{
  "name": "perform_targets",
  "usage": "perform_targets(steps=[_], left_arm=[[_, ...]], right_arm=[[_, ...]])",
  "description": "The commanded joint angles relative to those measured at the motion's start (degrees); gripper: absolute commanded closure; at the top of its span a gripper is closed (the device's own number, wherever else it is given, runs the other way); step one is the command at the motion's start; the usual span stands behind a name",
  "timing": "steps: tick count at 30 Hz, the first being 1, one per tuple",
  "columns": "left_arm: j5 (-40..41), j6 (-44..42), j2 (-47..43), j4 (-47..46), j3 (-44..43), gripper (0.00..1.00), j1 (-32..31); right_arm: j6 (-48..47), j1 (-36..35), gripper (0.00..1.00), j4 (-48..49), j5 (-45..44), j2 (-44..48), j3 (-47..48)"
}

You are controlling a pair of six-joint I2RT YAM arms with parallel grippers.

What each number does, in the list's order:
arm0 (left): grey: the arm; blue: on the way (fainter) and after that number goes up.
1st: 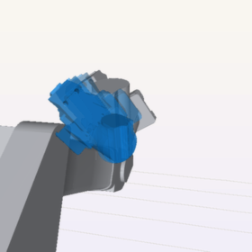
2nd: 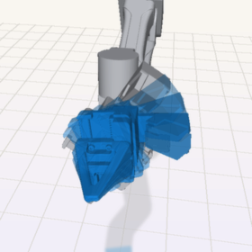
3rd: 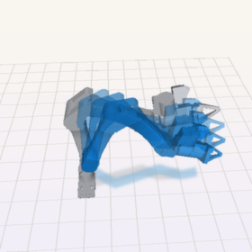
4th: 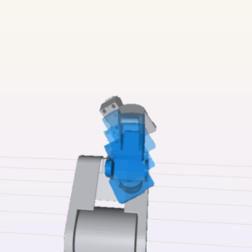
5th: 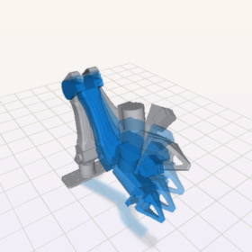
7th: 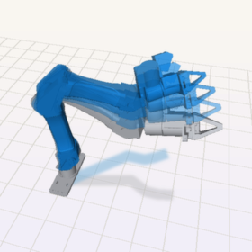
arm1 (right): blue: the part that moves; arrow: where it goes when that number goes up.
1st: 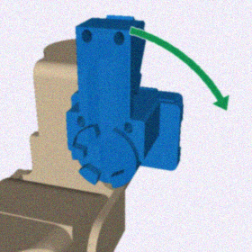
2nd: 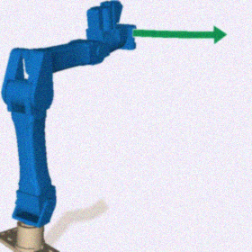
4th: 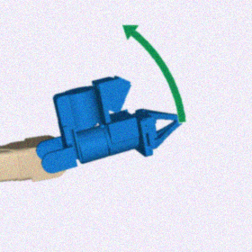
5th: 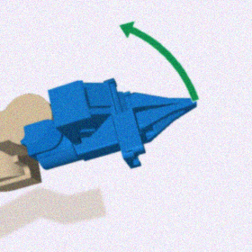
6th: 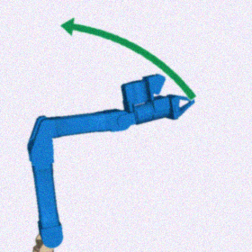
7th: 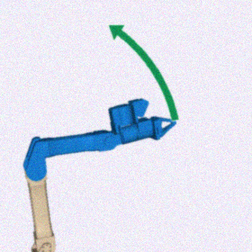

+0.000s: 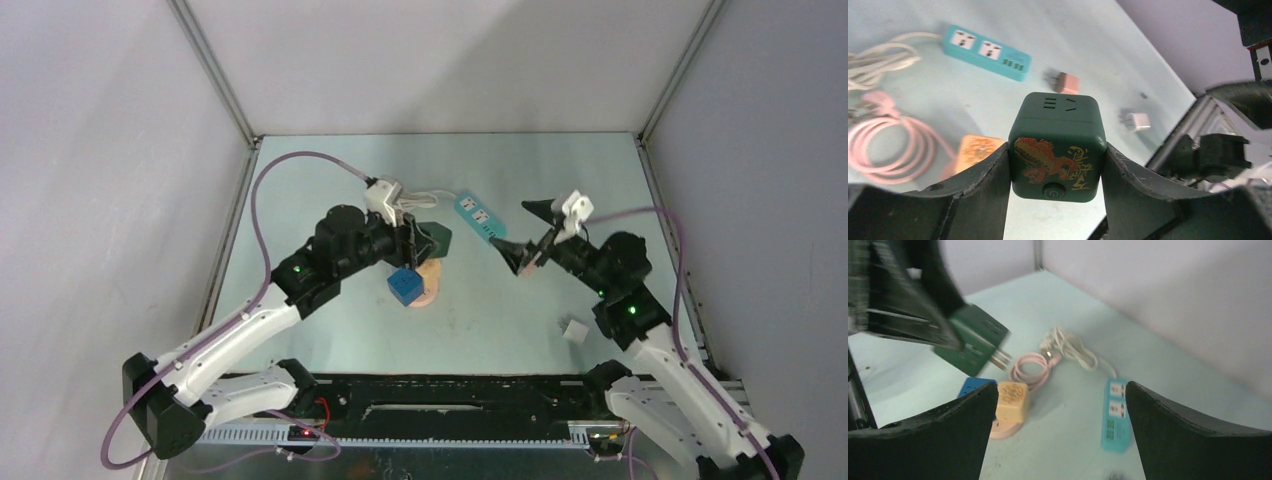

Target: Insert the plug

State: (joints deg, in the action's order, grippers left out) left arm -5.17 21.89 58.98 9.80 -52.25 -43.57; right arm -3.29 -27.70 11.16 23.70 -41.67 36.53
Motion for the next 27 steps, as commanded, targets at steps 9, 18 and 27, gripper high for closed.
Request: perform_targets(steps=[9, 18, 27], left_arm=[[-13.35, -0.87, -6.44, 0.30, -2.50, 1.00, 12.66], [-16.15, -0.19, -11.64, 1.98, -1.52, 1.00, 14.12], [-17.75, -0.21, -13.52, 3.13, -2.11, 1.00, 14.87]], right_arm=[[6.62, 6.72, 0.01, -31.63, -18.22, -44.97, 30.52], [-1.69, 2.78, 0.01, -45.78, -25.44, -74.26, 55.07], [-4.46, 2.28, 0.23, -52.09, -22.67, -84.19, 63.46]])
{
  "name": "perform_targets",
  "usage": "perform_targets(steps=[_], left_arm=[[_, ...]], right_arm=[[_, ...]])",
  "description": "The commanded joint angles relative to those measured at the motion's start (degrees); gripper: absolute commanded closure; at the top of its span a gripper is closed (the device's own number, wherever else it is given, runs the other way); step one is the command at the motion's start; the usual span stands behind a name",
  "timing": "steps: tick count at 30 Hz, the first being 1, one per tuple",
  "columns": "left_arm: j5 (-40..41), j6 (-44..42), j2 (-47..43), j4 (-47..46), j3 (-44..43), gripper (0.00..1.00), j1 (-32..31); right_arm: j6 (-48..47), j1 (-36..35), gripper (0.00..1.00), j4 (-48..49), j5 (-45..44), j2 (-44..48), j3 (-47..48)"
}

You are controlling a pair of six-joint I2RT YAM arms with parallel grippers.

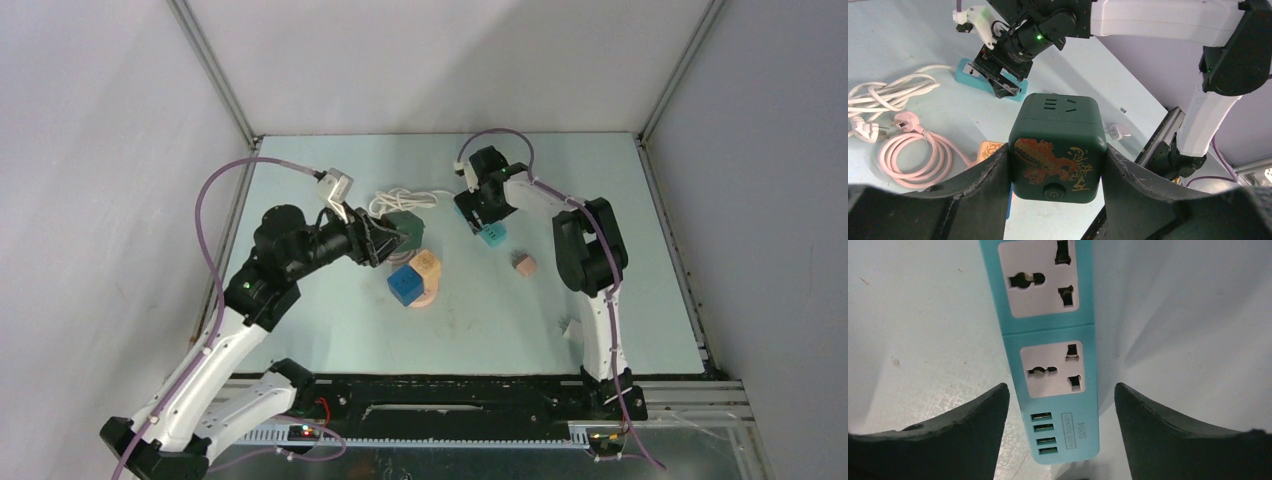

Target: Insert the plug

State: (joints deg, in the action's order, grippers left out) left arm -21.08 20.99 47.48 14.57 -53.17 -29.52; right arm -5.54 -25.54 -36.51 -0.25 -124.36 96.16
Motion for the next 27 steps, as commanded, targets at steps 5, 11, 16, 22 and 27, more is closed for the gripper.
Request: perform_targets(steps=[5, 11, 16, 22, 27], left_arm=[[-2.30, 0.54, -2.32, -1.33, -2.22, 1.00, 1.11], [-2.60, 0.00, -1.69, -0.33, -3.13, 1.00, 1.30], [-5.57, 0.39, -1.58, -1.25, -3.29, 1.00, 1.30], [-12.14, -1.03, -2.00, -4.24, -2.36, 1.00, 1.30], [-16.08, -3.79, -0.87, -6.45, -1.05, 1.00, 1.30]], right_arm=[[-1.93, 0.21, 0.50, -5.27, 5.73, -0.81, 0.89], [4.42, -1.13, 0.56, -2.09, 9.25, 8.03, -10.30], [12.72, -3.14, 0.55, -2.12, 8.25, 13.87, -19.99], [18.09, -7.98, 0.48, -0.77, 8.22, 19.64, -29.24], [18.31, -9.41, 0.19, 1.88, 8.48, 29.38, -33.32]])
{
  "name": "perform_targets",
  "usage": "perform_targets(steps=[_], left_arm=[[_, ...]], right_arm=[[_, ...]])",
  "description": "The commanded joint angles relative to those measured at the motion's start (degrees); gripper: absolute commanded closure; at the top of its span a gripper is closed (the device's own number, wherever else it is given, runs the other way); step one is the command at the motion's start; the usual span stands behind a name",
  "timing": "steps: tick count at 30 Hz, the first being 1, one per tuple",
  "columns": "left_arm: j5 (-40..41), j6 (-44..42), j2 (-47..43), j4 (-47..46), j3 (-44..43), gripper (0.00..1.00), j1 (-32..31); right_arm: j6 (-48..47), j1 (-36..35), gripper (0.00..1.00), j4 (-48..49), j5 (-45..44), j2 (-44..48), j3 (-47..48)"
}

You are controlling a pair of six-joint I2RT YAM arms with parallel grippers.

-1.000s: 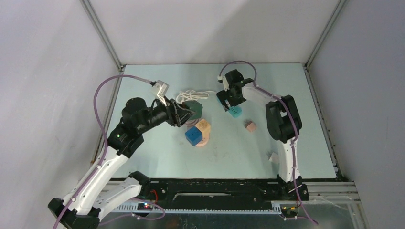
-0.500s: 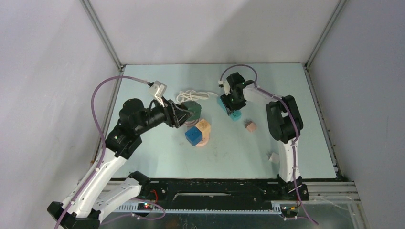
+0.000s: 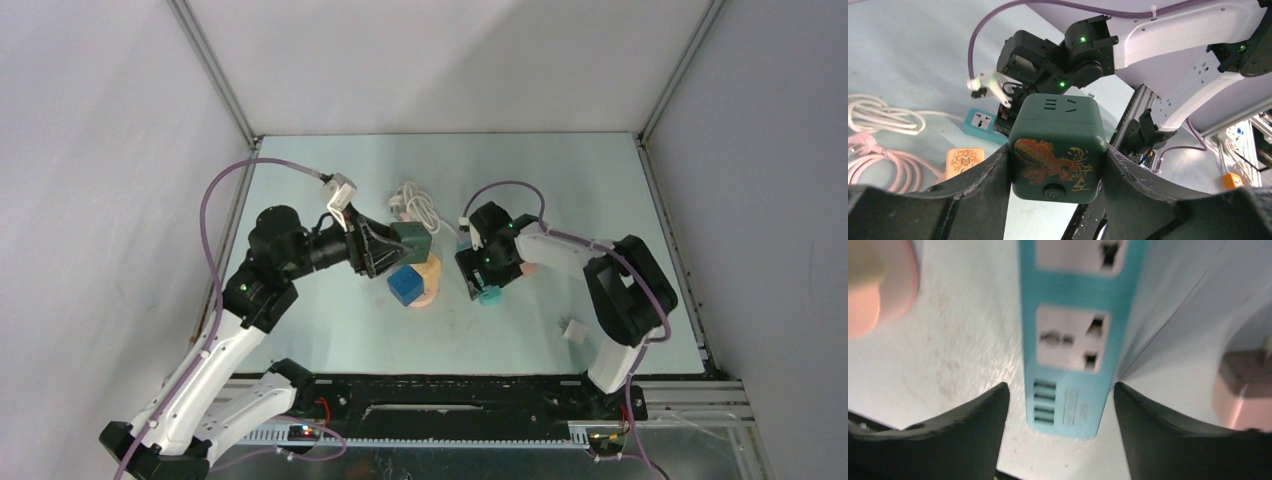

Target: Insert the plug

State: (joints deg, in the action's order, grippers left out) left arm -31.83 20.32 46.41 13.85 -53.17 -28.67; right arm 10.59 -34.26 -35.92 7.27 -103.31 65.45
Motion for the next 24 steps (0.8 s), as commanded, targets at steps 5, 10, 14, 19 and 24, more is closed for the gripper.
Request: perform_targets(steps=[5, 10, 14, 19, 24], left_arm=[[-2.59, -7.99, 3.84, -6.68, -0.15, 1.00, 0.39], [-1.48, -11.29, 12.54, -6.94, -2.21, 1.00, -0.08], [2.70, -16.55, 23.50, 1.73, -9.86, 1.00, -2.70], [8.62, -23.12, 37.47, 13.30, -21.11, 1.00, -7.34], [13.51, -26.79, 49.44, 21.22, -32.22, 1.00, -10.98]], right_arm=[[2.62, 5.37, 0.11, 6.53, 5.76, 19.93, -7.55], [3.11, 13.36, 0.09, 9.71, 9.13, 28.78, -13.67], [4.20, 18.78, 0.08, 12.15, 12.76, 34.59, -18.63], [4.54, 22.43, 0.07, 13.04, 14.79, 38.26, -21.93], [4.91, 25.03, 0.07, 13.70, 15.75, 41.13, -23.85]])
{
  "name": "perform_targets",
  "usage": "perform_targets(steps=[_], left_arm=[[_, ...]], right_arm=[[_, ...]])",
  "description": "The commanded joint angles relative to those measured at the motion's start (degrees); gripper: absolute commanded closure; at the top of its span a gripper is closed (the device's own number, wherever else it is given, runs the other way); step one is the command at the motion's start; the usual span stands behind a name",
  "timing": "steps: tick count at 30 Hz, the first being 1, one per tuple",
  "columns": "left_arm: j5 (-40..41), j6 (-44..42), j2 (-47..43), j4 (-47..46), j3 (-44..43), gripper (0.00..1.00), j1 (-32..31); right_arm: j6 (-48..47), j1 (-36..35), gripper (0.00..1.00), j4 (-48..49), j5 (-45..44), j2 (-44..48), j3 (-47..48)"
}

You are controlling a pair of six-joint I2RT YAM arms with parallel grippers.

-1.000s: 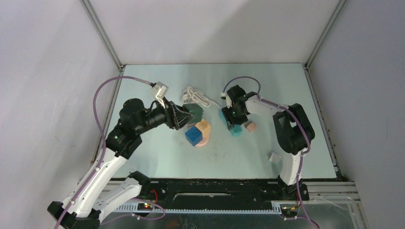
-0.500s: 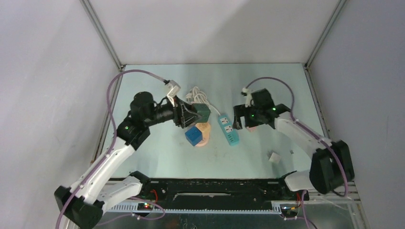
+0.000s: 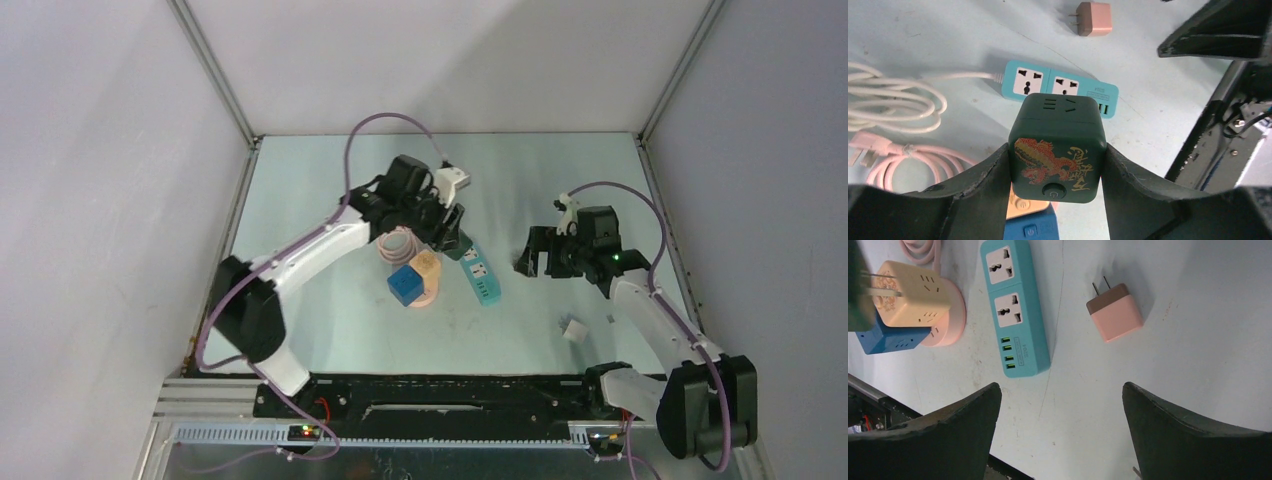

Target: Insert the plug

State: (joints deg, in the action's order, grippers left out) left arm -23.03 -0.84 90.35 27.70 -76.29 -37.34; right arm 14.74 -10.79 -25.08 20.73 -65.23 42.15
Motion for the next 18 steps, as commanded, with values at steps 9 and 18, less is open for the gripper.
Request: perform_targets(steps=[9, 18], left_arm=[[14.13, -11.41, 23.52, 21.44, -28.41, 1.00, -6.65], [17.20, -13.87, 28.61, 23.54, -34.22, 1.00, -8.19]], right_arm=[[0.15, 4.79, 0.07, 2.32, 4.50, 6.39, -1.76], [-0.24, 5.55, 0.07, 2.22, 5.29, 7.40, -2.08]])
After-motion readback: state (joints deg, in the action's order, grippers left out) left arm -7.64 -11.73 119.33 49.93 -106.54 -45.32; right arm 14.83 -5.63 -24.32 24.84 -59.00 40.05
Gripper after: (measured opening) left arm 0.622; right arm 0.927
